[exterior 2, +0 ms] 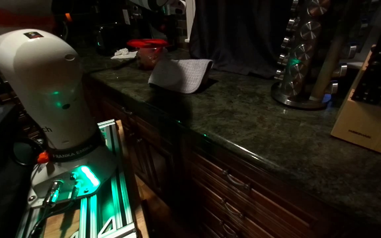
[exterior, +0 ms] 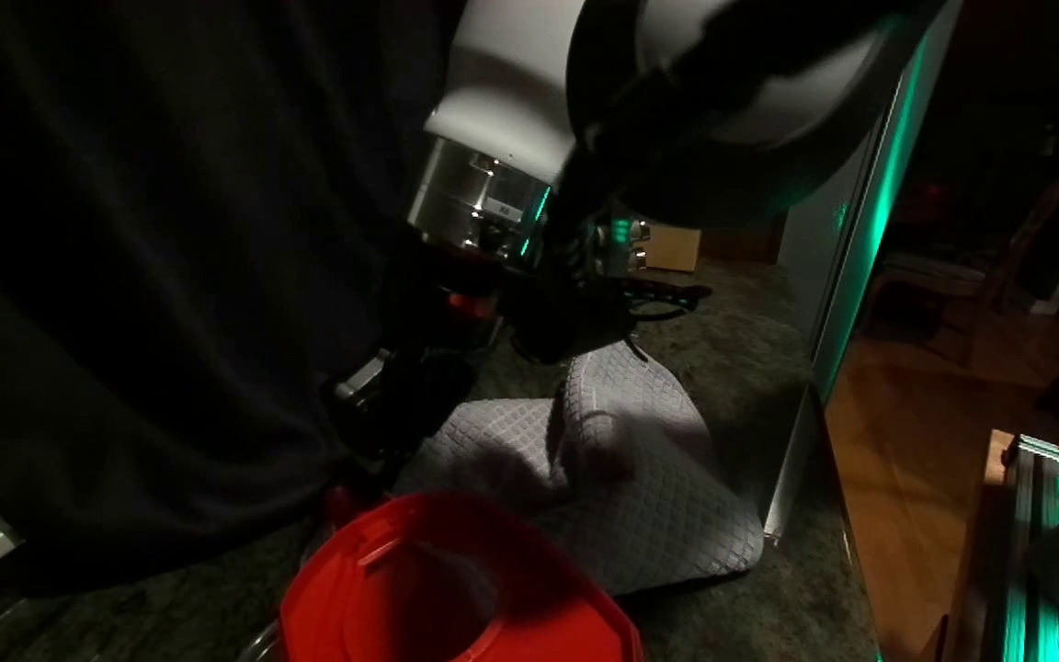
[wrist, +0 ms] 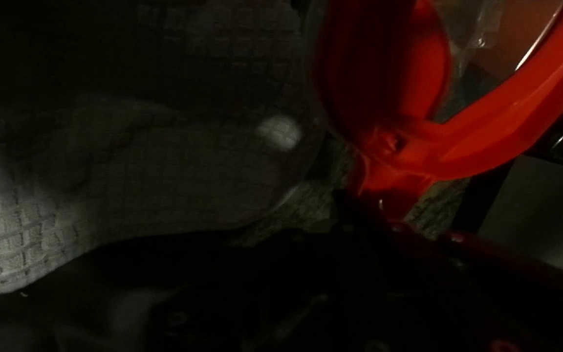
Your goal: Place the red lid on the lunch box
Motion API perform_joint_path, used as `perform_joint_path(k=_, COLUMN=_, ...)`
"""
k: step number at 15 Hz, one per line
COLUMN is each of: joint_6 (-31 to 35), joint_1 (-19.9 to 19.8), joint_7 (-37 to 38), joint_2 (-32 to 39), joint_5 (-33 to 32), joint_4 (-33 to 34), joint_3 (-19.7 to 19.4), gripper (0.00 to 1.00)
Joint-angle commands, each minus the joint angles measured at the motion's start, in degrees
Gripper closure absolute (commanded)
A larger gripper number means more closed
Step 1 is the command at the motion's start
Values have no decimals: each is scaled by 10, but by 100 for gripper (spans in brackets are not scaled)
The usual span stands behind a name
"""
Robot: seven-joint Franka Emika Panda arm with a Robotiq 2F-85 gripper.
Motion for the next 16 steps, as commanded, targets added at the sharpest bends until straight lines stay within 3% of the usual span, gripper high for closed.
perform_joint_path(k=1, joint_6=22, joint_1=20, joint_7=67, joint_2=12, joint_5=-79, joint_4=9, joint_3=-11, gripper=99)
perform_joint_path(k=6, joint_6=23, joint_1=43, joint_7=150, joint_2=21, joint_5=-154, joint_4=18, joint_3=-25, gripper=99)
perform_joint_path(k=12, joint_6=14, joint_1=83, joint_7=268, joint_2=33, joint_5=-263, joint_4=35, joint_3=-71, gripper=99)
perform_joint_path(k=16, joint_6=10, joint_1=97, joint_7=309, joint_2=42, joint_5=-291, joint_4=48, joint_3=-82, gripper=99)
